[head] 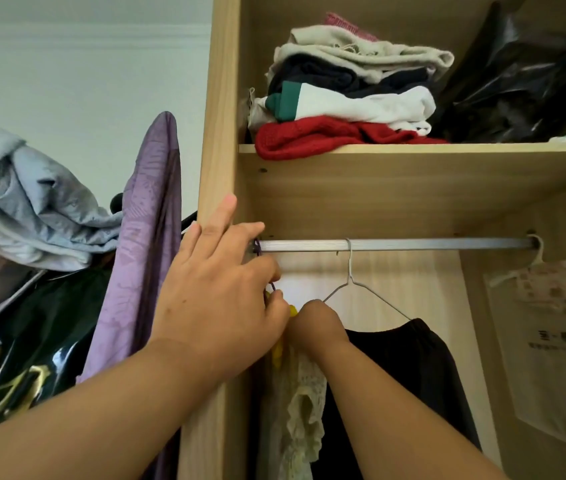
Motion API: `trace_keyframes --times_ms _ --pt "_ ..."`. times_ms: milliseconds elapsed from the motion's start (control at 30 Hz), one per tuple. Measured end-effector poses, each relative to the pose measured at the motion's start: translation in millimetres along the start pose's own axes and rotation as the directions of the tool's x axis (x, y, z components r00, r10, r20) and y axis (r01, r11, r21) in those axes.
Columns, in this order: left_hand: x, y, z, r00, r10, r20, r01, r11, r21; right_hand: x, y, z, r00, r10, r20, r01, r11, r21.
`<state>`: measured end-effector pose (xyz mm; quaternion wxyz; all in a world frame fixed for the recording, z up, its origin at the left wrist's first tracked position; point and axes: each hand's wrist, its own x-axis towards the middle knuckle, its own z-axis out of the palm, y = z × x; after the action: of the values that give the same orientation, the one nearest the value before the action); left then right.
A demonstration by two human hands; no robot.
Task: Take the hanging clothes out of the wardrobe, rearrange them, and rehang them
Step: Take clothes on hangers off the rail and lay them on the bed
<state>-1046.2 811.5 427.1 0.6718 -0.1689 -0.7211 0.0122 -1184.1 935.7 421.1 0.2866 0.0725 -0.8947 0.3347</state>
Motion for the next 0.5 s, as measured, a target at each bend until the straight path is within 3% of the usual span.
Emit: trace_keyframes --times_ms 200,500 --pt "1 0 0 1.000 0.009 0.003 -0.009 1.000 0.022 4 -2 -21 0.995 0.063 -0.076 -0.064 0.998 -0.021" --pt "3 4 -5 0.999 -0.006 0.054 0.001 0.997 0.075 -25 8 -56 0.992 -0.043 -0.122 0.035 0.997 -0.066"
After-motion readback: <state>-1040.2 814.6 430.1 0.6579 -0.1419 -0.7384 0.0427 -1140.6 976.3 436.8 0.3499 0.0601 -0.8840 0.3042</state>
